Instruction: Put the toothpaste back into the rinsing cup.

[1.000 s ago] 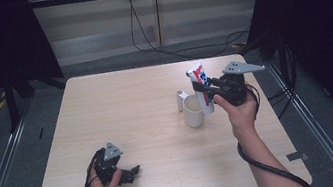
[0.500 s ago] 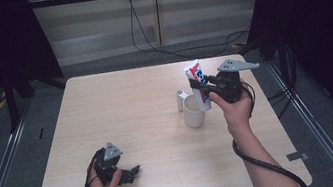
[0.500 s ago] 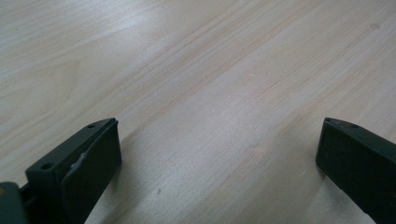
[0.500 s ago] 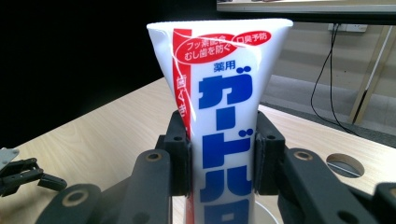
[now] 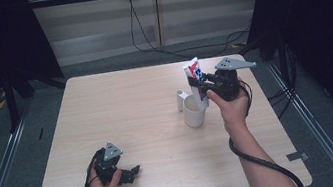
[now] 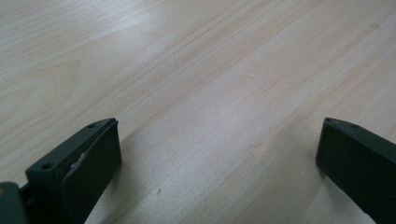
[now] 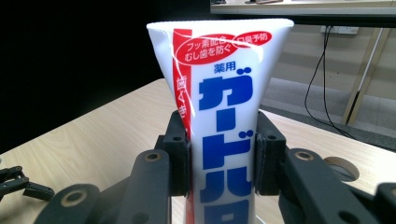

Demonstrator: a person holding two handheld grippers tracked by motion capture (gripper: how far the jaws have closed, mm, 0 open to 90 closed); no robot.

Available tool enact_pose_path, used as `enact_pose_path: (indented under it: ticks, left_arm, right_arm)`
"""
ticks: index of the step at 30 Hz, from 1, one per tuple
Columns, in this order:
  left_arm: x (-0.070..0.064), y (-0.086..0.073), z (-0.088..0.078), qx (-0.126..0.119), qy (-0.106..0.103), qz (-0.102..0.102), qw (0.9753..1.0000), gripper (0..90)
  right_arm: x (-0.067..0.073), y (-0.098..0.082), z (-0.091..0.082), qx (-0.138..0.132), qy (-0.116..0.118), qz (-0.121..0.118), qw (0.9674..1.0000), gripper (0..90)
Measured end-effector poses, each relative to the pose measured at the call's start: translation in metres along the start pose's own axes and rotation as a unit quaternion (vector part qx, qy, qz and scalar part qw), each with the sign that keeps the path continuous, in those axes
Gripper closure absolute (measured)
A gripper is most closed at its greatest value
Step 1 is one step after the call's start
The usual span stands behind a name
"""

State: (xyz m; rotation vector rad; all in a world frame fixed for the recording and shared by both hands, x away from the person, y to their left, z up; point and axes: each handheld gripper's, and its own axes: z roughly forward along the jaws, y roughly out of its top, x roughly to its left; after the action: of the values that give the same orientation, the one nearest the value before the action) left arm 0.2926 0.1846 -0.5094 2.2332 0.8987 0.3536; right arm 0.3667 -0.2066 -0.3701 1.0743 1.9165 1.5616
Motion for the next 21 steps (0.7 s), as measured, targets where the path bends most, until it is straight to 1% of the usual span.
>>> enact_pose_path:
  ticks: [11, 16, 18, 21]
  left_arm:
    - [0.0, 0.0, 0.0, -0.001, 0.0, -0.001, 1.0, 0.0]
    - [0.0, 0.0, 0.0, -0.001, 0.0, -0.001, 1.0, 0.0]
    - [0.0, 0.0, 0.0, -0.001, 0.0, -0.001, 1.0, 0.0]
    - [0.0, 0.0, 0.0, -0.001, 0.0, -0.001, 1.0, 0.0]
  right_arm:
    - [-0.001, 0.002, 0.006, 0.002, -0.002, -0.003, 1.0, 64.9]
    - [0.0, 0.002, 0.01, 0.001, 0.002, 0.0, 1.0, 64.7]
    - [0.001, 0.001, 0.012, 0.003, 0.001, -0.005, 1.0, 64.6]
    - [0.001, 0.0, 0.013, 0.002, -0.001, -0.004, 1.0, 64.5]
